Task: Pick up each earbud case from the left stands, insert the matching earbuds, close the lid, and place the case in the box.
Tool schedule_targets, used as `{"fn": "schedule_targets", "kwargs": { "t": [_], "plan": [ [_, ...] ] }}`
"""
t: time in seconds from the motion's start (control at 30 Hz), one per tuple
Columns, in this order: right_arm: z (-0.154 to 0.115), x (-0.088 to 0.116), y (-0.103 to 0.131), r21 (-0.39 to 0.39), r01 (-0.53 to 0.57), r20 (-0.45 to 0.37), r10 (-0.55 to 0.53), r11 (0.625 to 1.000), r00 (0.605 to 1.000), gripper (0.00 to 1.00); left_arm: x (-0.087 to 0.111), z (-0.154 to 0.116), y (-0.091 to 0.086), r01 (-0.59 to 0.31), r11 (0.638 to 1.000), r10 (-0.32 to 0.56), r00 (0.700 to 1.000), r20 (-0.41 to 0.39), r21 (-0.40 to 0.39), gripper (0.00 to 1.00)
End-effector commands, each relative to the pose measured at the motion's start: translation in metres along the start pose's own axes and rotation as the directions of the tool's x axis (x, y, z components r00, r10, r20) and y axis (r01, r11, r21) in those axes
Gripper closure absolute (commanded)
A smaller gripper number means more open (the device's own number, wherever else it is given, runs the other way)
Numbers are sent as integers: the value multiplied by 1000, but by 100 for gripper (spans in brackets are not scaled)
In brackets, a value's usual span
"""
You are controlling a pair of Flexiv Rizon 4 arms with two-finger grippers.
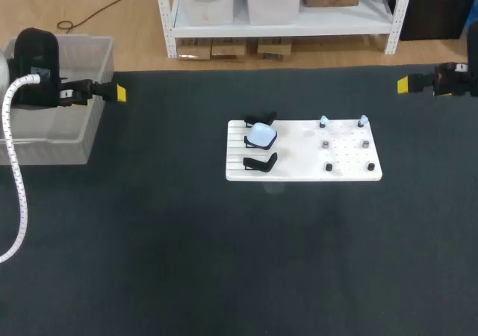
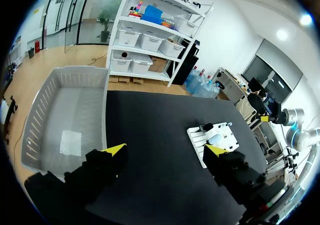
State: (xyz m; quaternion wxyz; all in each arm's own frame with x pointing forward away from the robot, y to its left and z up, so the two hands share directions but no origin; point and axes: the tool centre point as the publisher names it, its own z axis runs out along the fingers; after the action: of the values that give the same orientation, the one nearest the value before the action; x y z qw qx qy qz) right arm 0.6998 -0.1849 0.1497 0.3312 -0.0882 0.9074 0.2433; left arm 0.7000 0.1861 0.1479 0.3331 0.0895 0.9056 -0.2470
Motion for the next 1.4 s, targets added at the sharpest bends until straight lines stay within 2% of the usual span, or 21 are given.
{"fn": "schedule_targets", "kwargs": {
  "t": [0.03, 0.67, 0.8, 0.93, 1.07, 1.13, 1.23, 1.4],
  "plan": [
    [0, 0, 0, 1, 0, -1, 0, 1000, 1000, 0, -1, 0, -1, 1, 1000, -1, 1000, -5, -6, 0],
    [0, 0, 0, 1, 0, -1, 0, 1000, 1000, 0, 0, -1, -2, -13, 1000, 13, 1000, -6, 11, 0],
    [0, 0, 0, 1, 0, -1, 0, 1000, 1000, 0, 0, -1, -7, -57, 997, 57, 998, 1, 46, 0],
    [0, 0, 0, 1, 0, -1, 0, 1000, 1000, 0, -2, -1, -14, -156, 983, 155, 988, 22, 100, 0],
    [0, 0, 0, 1, 0, -1, 0, 1000, 1000, 0, -4, -1, -22, -315, 933, 308, 949, 64, 175, 0],
    [0, 0, 0, 1, 0, -1, 0, 1000, 1000, 0, -6, -2, -26, -404, 880, 394, 914, 93, 248, 0],
    [0, 0, 0, 1, 0, -1, 0, 1000, 1000, 0, -13, -2, -32, -499, 820, 488, 865, 113, 280, 0],
    [0, 0, 0, 1, 0, -1, 0, 1000, 1000, 0, -22, 0, -41, -607, 712, 600, 787, 143, 353, 0]
  ]
}}
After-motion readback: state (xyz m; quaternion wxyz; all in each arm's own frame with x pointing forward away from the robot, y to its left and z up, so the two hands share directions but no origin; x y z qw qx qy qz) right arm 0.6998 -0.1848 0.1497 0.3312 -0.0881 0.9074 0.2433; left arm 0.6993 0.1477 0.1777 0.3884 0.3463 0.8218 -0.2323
